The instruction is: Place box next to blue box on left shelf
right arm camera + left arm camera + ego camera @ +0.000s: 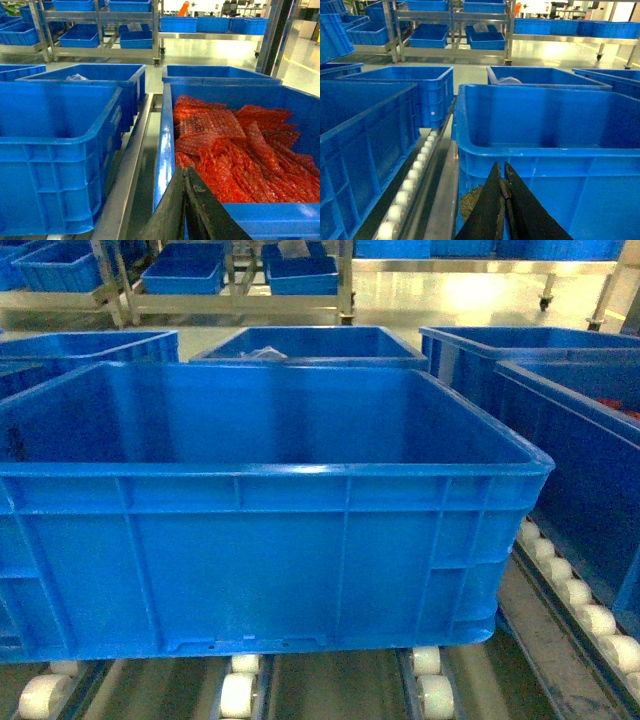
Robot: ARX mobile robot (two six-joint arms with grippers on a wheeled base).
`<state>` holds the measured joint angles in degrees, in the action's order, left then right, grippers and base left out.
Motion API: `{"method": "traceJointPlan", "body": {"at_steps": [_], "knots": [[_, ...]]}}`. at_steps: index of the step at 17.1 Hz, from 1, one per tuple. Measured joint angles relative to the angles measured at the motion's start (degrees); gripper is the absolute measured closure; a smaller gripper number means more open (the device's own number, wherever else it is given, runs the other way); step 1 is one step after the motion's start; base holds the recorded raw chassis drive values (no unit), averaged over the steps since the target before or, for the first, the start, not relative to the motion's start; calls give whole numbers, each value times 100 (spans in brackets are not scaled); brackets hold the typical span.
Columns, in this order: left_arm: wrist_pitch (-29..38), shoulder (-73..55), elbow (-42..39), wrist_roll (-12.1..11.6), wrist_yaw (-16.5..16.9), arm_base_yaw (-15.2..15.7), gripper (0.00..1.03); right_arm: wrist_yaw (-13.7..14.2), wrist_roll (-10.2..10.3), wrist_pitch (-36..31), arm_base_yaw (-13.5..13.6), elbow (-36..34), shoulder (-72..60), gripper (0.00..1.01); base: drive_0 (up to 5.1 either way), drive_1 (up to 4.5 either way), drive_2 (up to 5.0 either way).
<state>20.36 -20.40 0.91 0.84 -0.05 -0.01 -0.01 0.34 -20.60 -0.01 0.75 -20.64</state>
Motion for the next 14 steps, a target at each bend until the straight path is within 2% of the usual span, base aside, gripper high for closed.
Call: {"method": "traceJointPlan", "body": {"at_steps": [6, 12, 13, 14], "knots": [[-846, 855, 0, 0, 0, 0, 102, 0, 2, 857, 0, 0, 863, 100, 0, 0, 0], [-1272, 1207, 2, 0, -2, 0, 102, 0, 0, 1357, 0, 2, 1281, 100, 0, 0, 0], [-1545, 1410, 4, 0, -2, 0, 102, 0, 0, 1512, 0, 2, 1366, 100, 0, 0, 0], [-1976, 1659, 2, -2, 22, 0, 102, -20, 2, 1941, 0, 2, 1635, 100, 0, 0, 0]]}}
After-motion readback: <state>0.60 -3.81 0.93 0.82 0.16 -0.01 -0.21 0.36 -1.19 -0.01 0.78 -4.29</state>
